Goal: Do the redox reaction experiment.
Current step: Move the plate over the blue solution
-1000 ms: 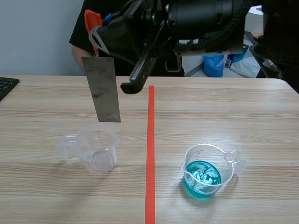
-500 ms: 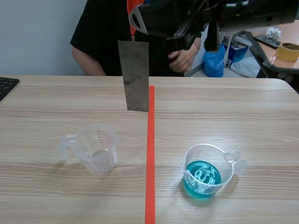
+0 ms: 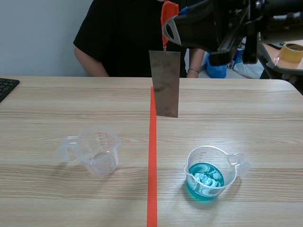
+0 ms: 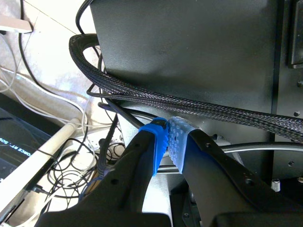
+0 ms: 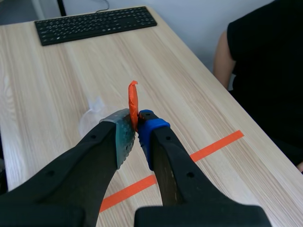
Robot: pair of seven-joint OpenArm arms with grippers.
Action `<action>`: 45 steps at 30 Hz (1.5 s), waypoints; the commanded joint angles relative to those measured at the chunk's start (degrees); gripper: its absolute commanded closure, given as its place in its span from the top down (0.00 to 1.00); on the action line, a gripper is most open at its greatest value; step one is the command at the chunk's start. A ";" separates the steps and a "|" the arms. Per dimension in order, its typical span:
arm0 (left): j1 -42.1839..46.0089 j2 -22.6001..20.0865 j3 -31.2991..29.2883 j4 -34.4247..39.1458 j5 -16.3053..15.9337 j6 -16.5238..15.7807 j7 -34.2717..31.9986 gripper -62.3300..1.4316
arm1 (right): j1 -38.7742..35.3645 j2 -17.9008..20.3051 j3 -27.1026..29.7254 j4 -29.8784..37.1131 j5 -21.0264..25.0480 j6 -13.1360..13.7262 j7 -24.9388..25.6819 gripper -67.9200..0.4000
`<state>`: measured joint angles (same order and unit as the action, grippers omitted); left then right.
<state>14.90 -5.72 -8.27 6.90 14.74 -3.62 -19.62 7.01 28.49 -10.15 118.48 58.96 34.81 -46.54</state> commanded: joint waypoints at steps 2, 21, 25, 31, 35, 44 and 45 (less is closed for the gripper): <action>0.15 -0.02 -0.11 0.66 -0.13 -0.13 -0.26 0.09 | -2.67 1.38 2.49 3.45 0.46 -0.24 1.07 0.02; 0.15 -0.02 -0.11 0.66 -0.13 -0.13 -0.26 0.09 | -28.13 7.52 21.40 12.31 0.20 4.68 9.68 0.01; 0.15 -0.02 -0.11 0.66 -0.13 -0.13 -0.28 0.09 | -32.48 7.54 25.90 12.31 0.20 5.81 11.76 0.01; 0.15 -0.02 -0.11 0.66 -0.13 -0.13 -0.26 0.09 | -38.10 7.52 32.35 12.31 0.22 7.91 14.82 0.01; 0.15 -0.02 -0.11 0.66 -0.13 -0.13 -0.28 0.09 | -40.41 7.52 35.71 12.31 0.22 7.91 16.46 0.01; 0.15 -0.02 -0.11 0.66 -0.13 -0.13 -0.26 0.09 | -40.65 7.52 36.50 12.31 0.17 7.91 16.50 0.01; 0.15 -0.02 -0.11 0.66 -0.13 -0.13 -0.26 0.09 | -40.65 7.52 36.50 12.31 0.17 7.91 16.50 0.01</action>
<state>14.90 -5.72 -8.27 6.90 14.74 -3.62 -19.62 -34.17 35.70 26.50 130.61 58.54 42.41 -30.68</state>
